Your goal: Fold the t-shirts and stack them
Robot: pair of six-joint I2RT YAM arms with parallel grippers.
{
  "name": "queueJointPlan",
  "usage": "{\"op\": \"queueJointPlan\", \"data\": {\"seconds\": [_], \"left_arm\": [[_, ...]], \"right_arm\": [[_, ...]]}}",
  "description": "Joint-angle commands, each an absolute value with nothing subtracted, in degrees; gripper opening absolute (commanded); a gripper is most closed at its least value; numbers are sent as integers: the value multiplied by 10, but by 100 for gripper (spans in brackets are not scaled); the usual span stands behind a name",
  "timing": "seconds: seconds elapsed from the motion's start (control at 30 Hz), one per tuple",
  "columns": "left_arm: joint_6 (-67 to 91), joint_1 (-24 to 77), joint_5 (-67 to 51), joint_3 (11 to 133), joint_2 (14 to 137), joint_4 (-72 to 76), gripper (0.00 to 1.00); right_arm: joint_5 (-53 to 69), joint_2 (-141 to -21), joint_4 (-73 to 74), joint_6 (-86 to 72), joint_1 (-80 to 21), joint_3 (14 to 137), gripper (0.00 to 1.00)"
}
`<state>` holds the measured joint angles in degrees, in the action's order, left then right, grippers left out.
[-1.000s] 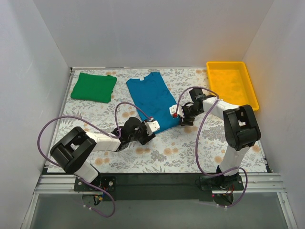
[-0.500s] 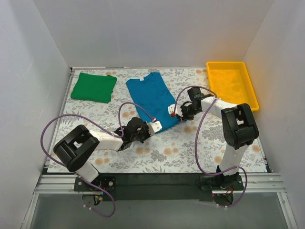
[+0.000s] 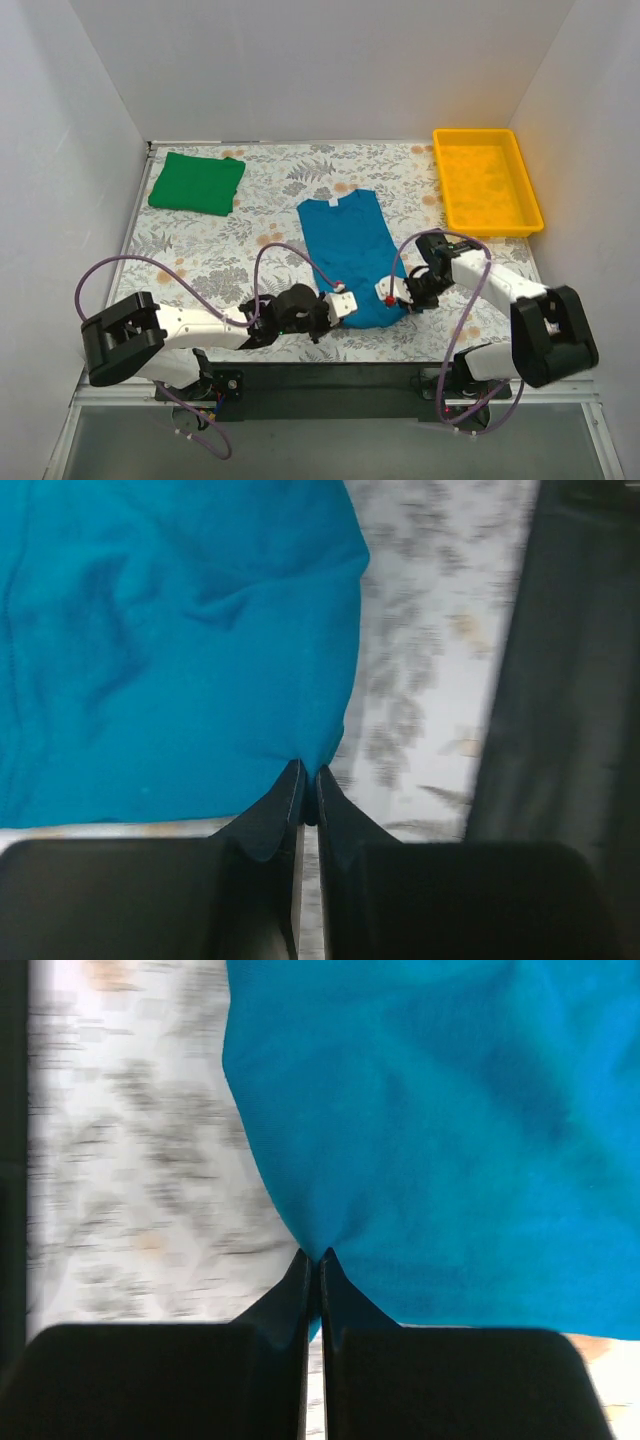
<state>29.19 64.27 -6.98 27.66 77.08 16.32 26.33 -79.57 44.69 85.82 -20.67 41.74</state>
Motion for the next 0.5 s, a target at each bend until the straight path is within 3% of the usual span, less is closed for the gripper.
{"op": "queueJointPlan", "data": {"seconds": [0.0,0.13,0.27,0.47], "left_arm": [[410,715,-69,253,750,142,0],[463,765,-41,233,748,153,0],[454,766,30,219,704,156,0],[419,625,-26,244,664,163,0]], "right_arm": [[280,-689,551,877,-209,370,1],[293,-622,569,862,-209,366,1],[312,-646,569,828,-209,430,1],[355,-778,562,781,-210,602,1]]}}
